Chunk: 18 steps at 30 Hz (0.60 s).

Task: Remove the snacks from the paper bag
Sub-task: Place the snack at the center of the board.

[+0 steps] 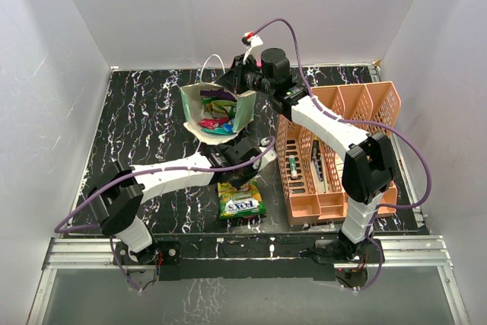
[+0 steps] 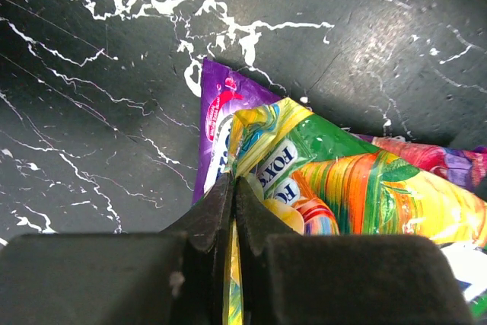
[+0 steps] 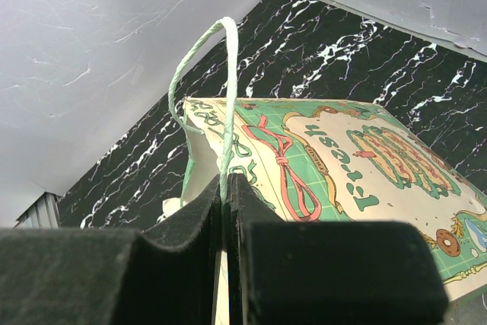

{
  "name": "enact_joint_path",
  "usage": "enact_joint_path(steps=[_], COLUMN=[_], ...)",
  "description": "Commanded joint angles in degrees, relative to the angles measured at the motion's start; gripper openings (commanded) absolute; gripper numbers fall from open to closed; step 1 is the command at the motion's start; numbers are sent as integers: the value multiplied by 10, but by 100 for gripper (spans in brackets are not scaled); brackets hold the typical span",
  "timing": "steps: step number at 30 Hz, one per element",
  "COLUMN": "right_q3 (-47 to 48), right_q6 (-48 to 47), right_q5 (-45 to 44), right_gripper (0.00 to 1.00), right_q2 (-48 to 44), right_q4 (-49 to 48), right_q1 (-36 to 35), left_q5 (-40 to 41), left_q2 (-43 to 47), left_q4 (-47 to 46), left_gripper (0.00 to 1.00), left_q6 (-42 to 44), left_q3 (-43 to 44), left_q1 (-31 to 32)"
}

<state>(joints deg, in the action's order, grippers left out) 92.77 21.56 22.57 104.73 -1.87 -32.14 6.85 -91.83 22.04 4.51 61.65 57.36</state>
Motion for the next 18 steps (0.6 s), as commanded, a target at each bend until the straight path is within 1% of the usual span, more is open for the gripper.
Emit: enact_joint_path(steps=[1, 9, 11, 13, 14, 18], right_q3=[-7, -5, -5, -5, -6, -4], right_q6=[-8, -5, -6, -4, -4, -3], right_q5=[-7, -6, -5, -5, -4, -2], right_gripper=[7, 7, 7, 7, 7, 7], right_q2=[-27, -28, -28, -28, -28, -27], right_q4=[-22, -23, -23, -23, -23, -24], right_q1=[3, 3, 3, 3, 3, 3], left_q5=[-15, -17, -12, -15, -15, -22], left_q2=[-7, 6, 20, 39, 52, 122], left_q4=[-20, -1, 7, 20, 29, 63], left_gripper=[0, 0, 14, 25, 32, 47], left_q6=[11, -12, -18, -19, -26, -39], left_q3=[-22, -1, 5, 11, 15, 33], left_q1=[0, -1, 0, 0, -1, 0])
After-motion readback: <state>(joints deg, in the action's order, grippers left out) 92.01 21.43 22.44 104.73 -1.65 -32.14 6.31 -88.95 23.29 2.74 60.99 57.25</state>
